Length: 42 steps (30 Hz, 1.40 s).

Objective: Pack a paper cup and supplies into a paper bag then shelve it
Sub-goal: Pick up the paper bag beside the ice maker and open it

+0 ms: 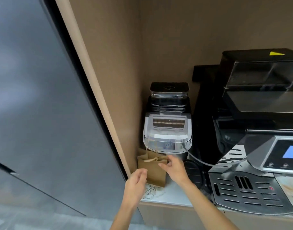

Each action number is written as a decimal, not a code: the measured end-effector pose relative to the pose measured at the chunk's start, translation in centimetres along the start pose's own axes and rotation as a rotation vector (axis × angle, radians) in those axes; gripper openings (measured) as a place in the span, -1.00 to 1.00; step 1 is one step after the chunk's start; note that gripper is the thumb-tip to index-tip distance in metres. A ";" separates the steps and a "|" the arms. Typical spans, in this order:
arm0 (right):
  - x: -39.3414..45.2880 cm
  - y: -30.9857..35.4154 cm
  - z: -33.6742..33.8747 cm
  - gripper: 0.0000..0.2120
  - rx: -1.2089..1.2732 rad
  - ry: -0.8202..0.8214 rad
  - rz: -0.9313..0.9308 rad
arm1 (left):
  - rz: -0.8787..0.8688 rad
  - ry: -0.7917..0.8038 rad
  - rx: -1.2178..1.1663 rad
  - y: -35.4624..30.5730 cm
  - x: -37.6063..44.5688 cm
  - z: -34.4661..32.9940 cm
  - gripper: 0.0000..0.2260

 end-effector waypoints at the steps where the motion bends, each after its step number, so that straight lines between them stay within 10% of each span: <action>1: -0.3 0.1 0.0 -0.84 -0.017 -0.019 0.004 | 0.007 -0.006 -0.019 0.1 0.1 0.1 -0.82; 19: -14.0 1.4 -0.9 -0.57 0.182 -0.378 -0.001 | 0.206 0.186 -0.405 0.9 -2.5 -2.5 -0.82; 28: -19.2 1.4 -1.7 -0.59 0.410 -0.471 -0.102 | -0.023 0.341 -0.090 0.9 -3.2 -2.5 -0.69; 35: -26.3 10.7 3.1 -0.67 0.340 -0.438 0.334 | -0.402 0.469 0.217 -0.9 -6.5 -4.7 -0.60; 42: -24.3 4.4 3.4 -0.69 -0.132 -0.235 -0.385 | -0.883 0.731 0.409 -5.1 -12.6 -7.0 -0.80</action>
Point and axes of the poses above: each hand's wrist, its own x-axis towards the middle knuckle, its own z-axis out of the back of the hand, y = z × x, the point moved 7 cm from there along x, towards the middle knuckle, and after that the axes turned 1 degree about y, right-handed, at the moved point
